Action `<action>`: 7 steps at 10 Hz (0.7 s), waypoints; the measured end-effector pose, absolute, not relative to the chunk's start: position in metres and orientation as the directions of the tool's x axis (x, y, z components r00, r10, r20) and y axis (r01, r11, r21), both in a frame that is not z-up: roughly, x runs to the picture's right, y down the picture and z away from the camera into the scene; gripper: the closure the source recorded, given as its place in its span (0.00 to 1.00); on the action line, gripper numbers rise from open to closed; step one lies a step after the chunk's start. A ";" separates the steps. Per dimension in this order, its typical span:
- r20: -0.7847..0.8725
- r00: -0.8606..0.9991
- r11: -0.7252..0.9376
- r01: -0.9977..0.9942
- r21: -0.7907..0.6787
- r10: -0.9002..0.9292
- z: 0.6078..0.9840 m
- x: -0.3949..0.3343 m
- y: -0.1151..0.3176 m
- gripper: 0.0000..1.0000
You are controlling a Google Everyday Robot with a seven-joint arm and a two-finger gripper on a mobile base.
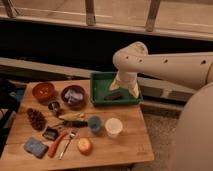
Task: Place banana in table surface
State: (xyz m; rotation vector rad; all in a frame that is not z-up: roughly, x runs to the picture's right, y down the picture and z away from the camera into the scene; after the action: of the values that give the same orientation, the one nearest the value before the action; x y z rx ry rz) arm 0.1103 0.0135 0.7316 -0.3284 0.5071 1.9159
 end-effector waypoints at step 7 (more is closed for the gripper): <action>-0.502 -0.265 -0.275 -0.960 0.055 0.823 0.776 0.036 0.005 0.20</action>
State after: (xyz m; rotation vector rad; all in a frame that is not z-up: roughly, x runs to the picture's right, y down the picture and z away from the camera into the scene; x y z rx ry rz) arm 0.0359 0.0050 0.7756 -0.4488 0.4170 1.8151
